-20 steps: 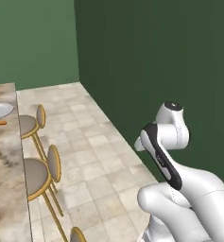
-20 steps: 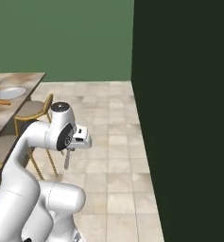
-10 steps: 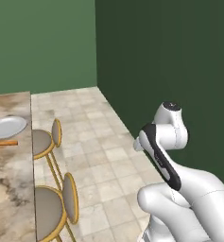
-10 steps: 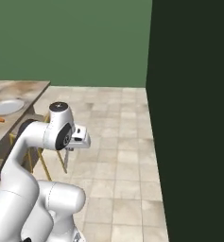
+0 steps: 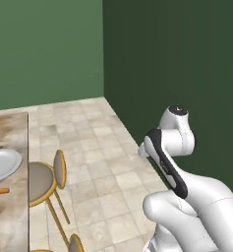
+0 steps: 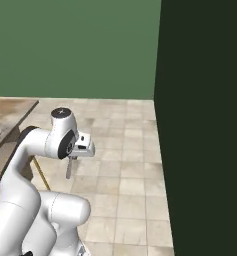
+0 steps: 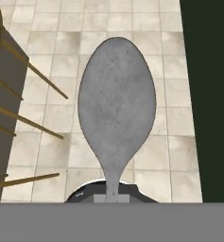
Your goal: Take the fork and place it on the left side of the plate. Then take the spoon and place it on the right side of the plate. Make sure they're directly next to the plate.
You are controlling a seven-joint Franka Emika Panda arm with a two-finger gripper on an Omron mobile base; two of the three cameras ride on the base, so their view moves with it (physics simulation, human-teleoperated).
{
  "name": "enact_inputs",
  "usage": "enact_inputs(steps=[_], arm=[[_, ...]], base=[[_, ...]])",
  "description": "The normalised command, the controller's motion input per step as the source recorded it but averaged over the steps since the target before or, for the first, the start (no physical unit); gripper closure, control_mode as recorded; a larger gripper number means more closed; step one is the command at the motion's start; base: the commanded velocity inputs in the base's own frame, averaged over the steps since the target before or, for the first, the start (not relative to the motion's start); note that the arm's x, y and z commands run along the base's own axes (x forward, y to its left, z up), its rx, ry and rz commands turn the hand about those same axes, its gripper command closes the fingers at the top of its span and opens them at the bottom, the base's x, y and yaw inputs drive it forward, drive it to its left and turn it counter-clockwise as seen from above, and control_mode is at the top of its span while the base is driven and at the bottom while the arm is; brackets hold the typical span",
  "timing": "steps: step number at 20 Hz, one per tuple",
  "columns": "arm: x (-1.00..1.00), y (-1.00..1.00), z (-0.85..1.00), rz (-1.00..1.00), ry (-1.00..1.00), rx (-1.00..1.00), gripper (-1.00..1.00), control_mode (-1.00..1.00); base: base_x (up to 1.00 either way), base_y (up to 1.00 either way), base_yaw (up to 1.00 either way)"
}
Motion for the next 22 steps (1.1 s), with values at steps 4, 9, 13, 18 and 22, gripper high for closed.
enact_inputs(steps=[4, 9, 13, 18, 22], arm=[[0.00, 0.00, 0.00, 0.00, 0.00, 0.00, 1.00, 1.00], [0.00, 0.00, 0.00, 0.00, 0.00, 0.00, 1.00, 1.00], [0.00, 0.00, 0.00, 0.00, 0.00, 0.00, 1.00, 1.00], [0.00, 0.00, 0.00, 0.00, 0.00, 0.00, 1.00, 1.00], [0.00, 0.00, 0.00, 0.00, 0.00, 0.00, 1.00, 1.00]], base=[[0.94, -0.15, 0.04], [0.92, -0.04, 0.16], [0.86, 0.00, 0.30], [0.81, 0.00, 0.39], [0.74, 0.00, 0.46]])
